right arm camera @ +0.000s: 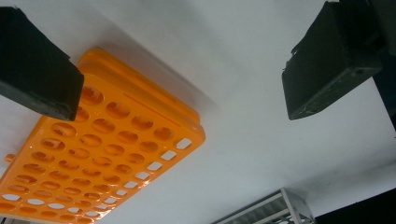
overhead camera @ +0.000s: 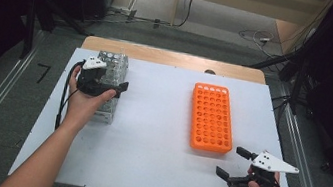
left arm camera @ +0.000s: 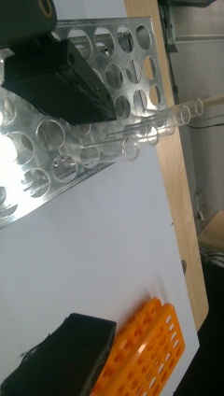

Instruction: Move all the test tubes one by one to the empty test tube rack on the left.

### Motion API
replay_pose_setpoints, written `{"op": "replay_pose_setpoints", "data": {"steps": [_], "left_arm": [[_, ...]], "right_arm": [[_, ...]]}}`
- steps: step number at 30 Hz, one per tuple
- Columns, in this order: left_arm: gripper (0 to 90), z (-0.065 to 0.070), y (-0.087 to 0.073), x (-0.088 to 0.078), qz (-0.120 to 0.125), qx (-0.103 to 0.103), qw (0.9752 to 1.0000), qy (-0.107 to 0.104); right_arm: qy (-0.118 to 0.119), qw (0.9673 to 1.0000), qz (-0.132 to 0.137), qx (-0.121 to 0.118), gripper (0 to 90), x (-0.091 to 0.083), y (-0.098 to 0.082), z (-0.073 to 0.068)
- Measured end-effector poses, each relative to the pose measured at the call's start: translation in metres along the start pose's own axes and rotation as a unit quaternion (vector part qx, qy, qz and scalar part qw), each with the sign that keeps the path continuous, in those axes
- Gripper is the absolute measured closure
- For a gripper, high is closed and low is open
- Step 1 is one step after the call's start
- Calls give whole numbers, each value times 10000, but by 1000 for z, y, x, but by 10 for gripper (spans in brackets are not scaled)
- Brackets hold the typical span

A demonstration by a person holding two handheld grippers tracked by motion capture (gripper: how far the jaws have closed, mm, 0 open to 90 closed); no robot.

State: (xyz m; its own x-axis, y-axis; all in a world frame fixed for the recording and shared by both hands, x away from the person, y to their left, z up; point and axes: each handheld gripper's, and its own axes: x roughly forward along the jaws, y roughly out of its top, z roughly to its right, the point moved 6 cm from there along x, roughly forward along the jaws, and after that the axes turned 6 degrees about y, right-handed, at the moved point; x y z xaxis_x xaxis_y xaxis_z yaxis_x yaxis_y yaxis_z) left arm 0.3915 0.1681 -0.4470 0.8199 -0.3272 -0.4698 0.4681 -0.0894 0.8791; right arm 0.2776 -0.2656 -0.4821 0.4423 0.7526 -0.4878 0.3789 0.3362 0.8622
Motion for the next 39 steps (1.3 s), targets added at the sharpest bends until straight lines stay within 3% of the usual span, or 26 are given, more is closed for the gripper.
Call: {"op": "replay_pose_setpoints", "data": {"steps": [18, 32, 39], "left_arm": [[0, 33, -30, -51, 292, 173, 9989, -308], [0, 40, -61, -88, 544, 74, 9974, -460], [0, 37, -76, -104, 704, 100, 9966, -410]], "right_arm": [[-91, 9999, -54, 41, 0, 4, -4, 6], [-187, 9997, -168, 47, 0, 7, -11, 11], [-307, 9993, -212, 76, 0, 7, -18, 19]]}}
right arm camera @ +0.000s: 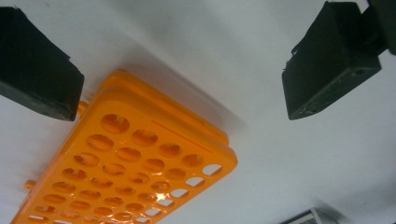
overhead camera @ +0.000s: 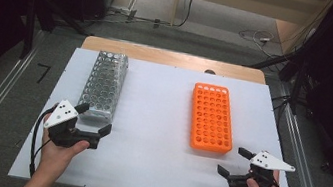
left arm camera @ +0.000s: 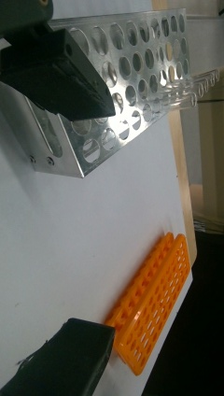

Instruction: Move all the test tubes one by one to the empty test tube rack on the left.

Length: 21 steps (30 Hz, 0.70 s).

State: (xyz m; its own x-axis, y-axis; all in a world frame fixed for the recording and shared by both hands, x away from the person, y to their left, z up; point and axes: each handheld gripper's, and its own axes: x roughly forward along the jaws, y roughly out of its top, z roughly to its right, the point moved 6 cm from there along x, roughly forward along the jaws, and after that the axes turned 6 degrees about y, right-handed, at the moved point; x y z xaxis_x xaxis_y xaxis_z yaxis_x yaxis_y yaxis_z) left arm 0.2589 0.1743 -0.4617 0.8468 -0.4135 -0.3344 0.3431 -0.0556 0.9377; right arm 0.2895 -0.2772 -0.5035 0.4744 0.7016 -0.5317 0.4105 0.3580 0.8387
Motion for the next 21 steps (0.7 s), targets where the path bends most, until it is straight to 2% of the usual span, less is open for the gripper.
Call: {"op": "replay_pose_setpoints", "data": {"steps": [4, 7, 15, 19, 21], "left_arm": [[0, 1, -9, -10, 35, 12, 10000, 11], [0, 0, -16, -17, 56, 125, 9999, 52], [0, -9, -28, -31, 104, -96, 9999, 31], [0, -13, -28, -38, 272, -156, 9995, -46], [0, -18, -30, -40, 305, -166, 9994, -12]], "right_arm": [[-71, 10000, 4, 45, 0, -1, -3, 4], [-120, 9999, 21, 45, 0, -3, -5, 8], [-224, 9996, -7, 155, 0, -1, -14, 19], [-309, 9994, 5, 175, 0, -2, -15, 24], [-335, 9992, 55, 193, 0, -4, -15, 25]]}}
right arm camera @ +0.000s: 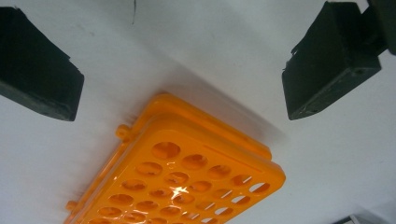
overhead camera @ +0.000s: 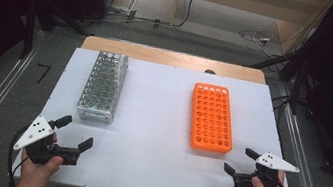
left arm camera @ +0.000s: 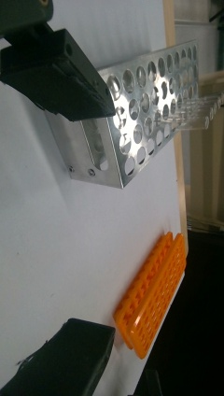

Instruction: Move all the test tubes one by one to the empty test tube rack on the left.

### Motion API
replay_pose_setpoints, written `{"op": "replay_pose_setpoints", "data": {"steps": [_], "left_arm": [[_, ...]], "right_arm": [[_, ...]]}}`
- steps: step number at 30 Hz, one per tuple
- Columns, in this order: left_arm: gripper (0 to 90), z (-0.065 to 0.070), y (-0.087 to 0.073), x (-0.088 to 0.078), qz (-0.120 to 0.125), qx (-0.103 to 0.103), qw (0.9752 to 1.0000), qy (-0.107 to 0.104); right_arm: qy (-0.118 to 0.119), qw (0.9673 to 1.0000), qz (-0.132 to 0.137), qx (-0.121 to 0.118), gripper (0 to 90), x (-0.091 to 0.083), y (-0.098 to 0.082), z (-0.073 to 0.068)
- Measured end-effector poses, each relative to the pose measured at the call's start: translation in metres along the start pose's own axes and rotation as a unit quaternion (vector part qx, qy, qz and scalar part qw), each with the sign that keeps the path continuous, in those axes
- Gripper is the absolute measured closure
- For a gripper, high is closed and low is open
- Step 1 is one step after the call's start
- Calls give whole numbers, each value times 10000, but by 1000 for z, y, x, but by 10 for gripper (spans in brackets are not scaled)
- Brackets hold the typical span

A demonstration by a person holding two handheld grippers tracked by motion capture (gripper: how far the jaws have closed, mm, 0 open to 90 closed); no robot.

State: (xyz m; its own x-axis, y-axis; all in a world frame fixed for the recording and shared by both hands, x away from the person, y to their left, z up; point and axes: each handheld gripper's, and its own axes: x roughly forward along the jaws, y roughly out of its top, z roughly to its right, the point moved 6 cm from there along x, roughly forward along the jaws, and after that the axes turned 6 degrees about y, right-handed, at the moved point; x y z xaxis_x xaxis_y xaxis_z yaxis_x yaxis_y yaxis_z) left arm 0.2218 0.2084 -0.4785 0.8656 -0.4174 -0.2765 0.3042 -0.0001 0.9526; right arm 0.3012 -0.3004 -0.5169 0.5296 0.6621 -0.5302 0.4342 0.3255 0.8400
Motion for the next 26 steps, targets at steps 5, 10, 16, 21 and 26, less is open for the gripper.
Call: {"op": "replay_pose_setpoints", "data": {"steps": [5, 10, 16, 21, 26], "left_arm": [[0, -10, -6, 2, -26, -181, 9998, 39], [0, -9, -8, 6, -72, -150, 9998, 87], [0, -6, -10, 10, -118, -54, 9999, 91], [0, -4, -9, 11, -131, -3, 9999, 73], [0, -3, -10, 12, -147, -4, 9999, 62]], "right_arm": [[-27, 10000, 23, 27, 0, -1, 0, 2], [-41, 10000, 42, 53, 0, 0, -1, 4], [-59, 10000, 44, 26, 0, 1, -1, 2], [-62, 10000, 28, 41, 0, 1, -1, 2], [-65, 10000, 43, 43, 0, 1, -1, 2]]}}
